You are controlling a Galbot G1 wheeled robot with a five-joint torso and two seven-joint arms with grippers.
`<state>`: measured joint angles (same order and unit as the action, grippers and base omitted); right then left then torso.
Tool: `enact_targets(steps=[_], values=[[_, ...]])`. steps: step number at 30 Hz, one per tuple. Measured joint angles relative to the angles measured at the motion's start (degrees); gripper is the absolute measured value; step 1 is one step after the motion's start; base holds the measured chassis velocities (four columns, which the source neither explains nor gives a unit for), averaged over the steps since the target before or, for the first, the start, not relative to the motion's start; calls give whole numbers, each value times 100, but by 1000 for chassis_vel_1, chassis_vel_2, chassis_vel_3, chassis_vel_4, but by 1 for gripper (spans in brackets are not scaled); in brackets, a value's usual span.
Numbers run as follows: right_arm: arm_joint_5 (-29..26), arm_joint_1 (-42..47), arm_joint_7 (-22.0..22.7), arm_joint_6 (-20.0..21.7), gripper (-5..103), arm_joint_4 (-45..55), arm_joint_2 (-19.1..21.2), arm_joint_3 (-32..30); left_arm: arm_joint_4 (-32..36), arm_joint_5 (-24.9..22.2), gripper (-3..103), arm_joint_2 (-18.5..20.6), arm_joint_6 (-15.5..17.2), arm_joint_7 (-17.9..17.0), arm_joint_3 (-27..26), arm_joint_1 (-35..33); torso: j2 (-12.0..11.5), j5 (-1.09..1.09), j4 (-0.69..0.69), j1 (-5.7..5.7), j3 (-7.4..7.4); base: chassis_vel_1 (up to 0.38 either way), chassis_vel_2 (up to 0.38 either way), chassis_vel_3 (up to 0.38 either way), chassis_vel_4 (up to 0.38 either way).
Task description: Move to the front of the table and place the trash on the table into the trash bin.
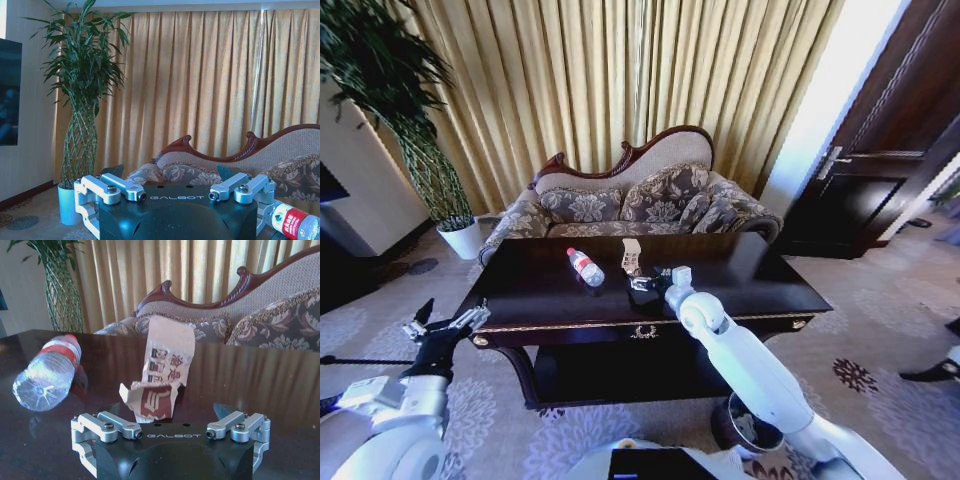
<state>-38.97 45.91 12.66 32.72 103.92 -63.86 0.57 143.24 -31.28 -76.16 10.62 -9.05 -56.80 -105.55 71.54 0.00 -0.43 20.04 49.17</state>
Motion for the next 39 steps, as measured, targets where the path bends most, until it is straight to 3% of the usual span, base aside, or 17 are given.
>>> enact_targets(steps=[16,21,22,24,28,30,37,39], values=[[131,-5,-34,-108,103,-202,-86,-42,0,34,100,0,-62,144,50,-3,0,0,0,0,0,0,0,0,0],[165,-12,-38,-131,90,-246,-137,-24,0,20,100,32,-70,145,39,3,0,0,0,0,0,0,0,0,0],[170,-13,-39,-137,79,-252,-147,-19,0,13,100,38,-74,144,31,2,0,0,0,0,0,0,0,0,0],[171,-15,-40,-142,79,-258,-151,-17,0,10,100,40,-75,145,28,0,1,0,0,0,0,0,0,0,0],[174,-17,-44,-158,57,-268,-155,-18,0,3,100,48,-78,146,37,-1,0,0,0,0,0,0,0,0,0],[175,-17,-47,-162,57,-268,-152,-21,0,2,100,55,-78,146,41,1,0,0,0,0,0,0,0,0,0],[175,10,-54,-183,25,-265,-138,-63,0,-18,100,123,-78,146,49,22,0,0,0,0,0,0,0,0,0],[175,16,-55,-184,25,-261,-138,-68,0,-22,100,131,-78,146,49,22,0,0,0,0,0,0,0,0,0]])
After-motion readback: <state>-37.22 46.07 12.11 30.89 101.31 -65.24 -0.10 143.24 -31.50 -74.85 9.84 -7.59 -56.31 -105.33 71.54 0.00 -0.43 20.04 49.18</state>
